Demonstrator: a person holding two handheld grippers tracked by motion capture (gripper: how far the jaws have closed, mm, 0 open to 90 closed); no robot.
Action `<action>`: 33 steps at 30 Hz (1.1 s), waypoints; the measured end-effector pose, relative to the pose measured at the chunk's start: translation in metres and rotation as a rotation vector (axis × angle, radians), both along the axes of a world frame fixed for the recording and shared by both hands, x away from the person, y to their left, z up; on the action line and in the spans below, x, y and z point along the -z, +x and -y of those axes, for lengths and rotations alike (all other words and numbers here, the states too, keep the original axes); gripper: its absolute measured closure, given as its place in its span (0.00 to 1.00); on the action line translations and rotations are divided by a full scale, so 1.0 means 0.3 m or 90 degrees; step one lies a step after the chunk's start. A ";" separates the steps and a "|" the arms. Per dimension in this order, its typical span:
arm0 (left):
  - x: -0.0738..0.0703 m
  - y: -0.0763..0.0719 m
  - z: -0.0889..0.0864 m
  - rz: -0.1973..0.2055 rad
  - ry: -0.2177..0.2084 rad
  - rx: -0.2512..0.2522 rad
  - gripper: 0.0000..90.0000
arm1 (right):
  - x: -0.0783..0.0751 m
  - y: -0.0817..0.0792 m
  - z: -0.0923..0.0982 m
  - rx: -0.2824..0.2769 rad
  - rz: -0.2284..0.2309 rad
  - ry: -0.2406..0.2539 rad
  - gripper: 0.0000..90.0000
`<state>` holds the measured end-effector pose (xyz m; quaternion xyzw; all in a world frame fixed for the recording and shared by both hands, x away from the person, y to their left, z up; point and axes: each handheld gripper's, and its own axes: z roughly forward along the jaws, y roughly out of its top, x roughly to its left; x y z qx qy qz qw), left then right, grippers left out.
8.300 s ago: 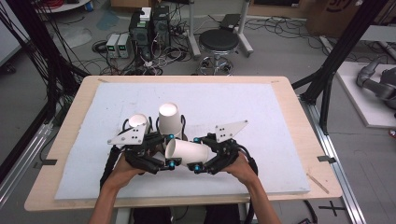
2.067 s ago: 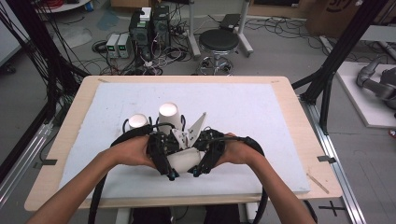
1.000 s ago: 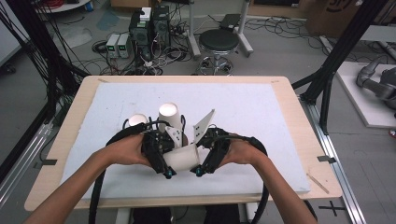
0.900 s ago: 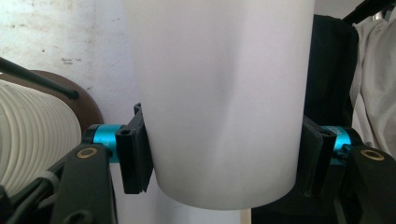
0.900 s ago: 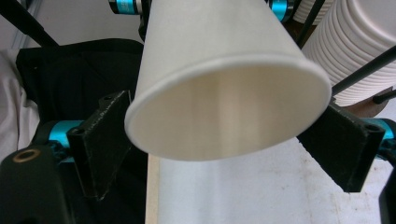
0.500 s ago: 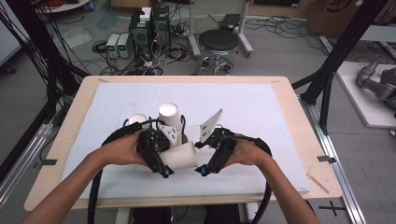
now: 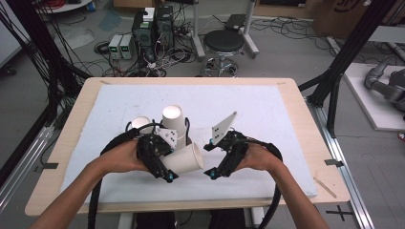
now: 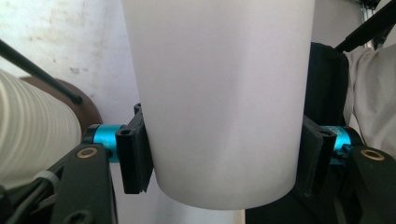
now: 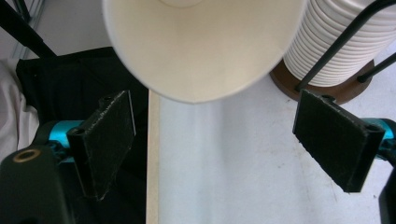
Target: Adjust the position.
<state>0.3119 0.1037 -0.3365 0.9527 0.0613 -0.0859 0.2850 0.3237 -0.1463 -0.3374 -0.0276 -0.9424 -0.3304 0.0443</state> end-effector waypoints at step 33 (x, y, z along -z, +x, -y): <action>0.091 -0.035 -0.080 0.019 -0.261 -0.095 0.38 | 0.041 -0.009 0.098 0.055 -0.018 0.141 0.15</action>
